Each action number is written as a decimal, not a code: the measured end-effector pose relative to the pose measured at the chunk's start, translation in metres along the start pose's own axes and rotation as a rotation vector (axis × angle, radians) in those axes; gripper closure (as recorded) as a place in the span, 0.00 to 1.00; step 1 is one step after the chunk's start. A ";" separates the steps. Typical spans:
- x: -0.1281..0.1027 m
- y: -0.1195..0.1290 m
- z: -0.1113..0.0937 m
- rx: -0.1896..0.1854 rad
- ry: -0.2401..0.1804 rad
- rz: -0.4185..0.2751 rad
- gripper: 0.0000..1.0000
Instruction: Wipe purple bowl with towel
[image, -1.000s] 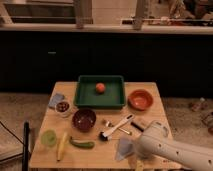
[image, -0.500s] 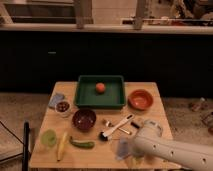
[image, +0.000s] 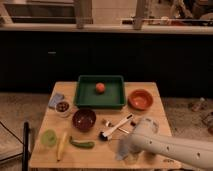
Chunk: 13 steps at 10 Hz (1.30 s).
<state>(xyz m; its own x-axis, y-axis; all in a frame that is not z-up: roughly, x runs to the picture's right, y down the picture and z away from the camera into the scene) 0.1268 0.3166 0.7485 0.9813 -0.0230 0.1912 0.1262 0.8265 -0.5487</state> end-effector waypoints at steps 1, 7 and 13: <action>-0.003 -0.004 -0.003 0.004 -0.027 -0.009 0.20; -0.012 -0.016 0.004 -0.009 -0.093 -0.032 0.20; -0.008 -0.014 0.022 -0.041 -0.109 -0.025 0.31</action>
<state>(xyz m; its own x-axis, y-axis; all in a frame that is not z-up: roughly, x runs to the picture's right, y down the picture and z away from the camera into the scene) 0.1143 0.3179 0.7726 0.9565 0.0201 0.2911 0.1580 0.8029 -0.5747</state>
